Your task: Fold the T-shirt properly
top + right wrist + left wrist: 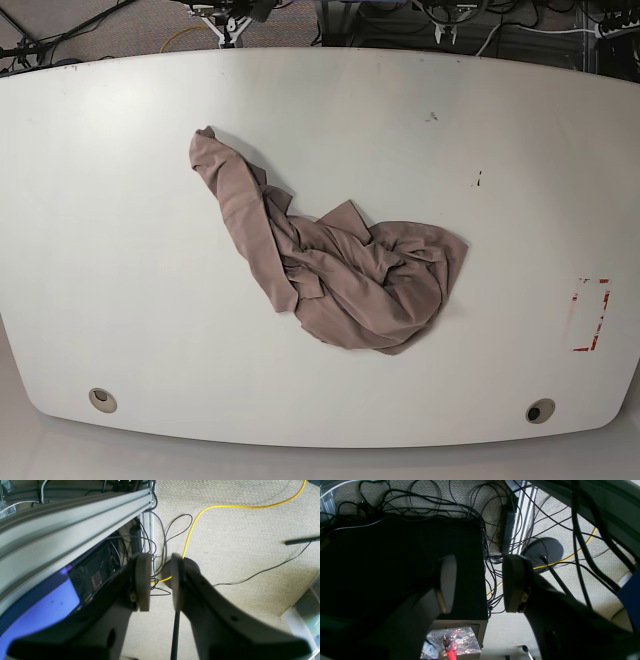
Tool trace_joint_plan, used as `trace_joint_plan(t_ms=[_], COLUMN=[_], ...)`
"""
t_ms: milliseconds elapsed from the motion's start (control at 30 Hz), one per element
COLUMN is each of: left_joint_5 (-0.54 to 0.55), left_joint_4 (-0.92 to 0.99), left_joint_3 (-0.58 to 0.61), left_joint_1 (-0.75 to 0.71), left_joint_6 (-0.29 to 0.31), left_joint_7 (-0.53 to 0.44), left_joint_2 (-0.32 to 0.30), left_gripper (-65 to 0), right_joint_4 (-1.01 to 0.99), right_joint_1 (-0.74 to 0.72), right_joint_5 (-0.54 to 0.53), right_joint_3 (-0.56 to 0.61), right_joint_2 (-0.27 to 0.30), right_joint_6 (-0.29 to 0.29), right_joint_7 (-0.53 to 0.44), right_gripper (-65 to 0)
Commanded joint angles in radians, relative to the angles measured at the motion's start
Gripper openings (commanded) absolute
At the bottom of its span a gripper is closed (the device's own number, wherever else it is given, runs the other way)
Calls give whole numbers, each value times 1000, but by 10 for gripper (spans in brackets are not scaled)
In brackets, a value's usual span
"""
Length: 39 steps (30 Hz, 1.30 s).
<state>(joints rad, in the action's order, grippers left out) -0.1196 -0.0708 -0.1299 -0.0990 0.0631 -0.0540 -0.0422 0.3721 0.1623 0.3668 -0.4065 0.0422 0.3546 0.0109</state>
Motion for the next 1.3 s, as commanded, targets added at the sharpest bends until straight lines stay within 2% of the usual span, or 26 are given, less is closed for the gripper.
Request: trace_joint_plan(t_ms=[0, 1133, 1267], left_joint_5=[2, -2, 1], left_joint_4=[4, -4, -87], left_joint_3=[-3, 6, 6], left_joint_1=[10, -11, -60], left_joint_6=[-1, 1, 1], left_joint_7=[-10, -31, -31], left_joint_2=[3, -11, -11], left_gripper=[-374, -376, -378], right_joint_4=[7, 8, 9], right_joint_1=[0, -8, 7], right_joint_5=[-5, 4, 1], right_joint_3=[1, 1, 1], right_joint_2=[1, -1, -1], right_joint_6=[0, 2, 2], right_joint_7=[-8, -9, -9], right_gripper=[-516, -517, -520])
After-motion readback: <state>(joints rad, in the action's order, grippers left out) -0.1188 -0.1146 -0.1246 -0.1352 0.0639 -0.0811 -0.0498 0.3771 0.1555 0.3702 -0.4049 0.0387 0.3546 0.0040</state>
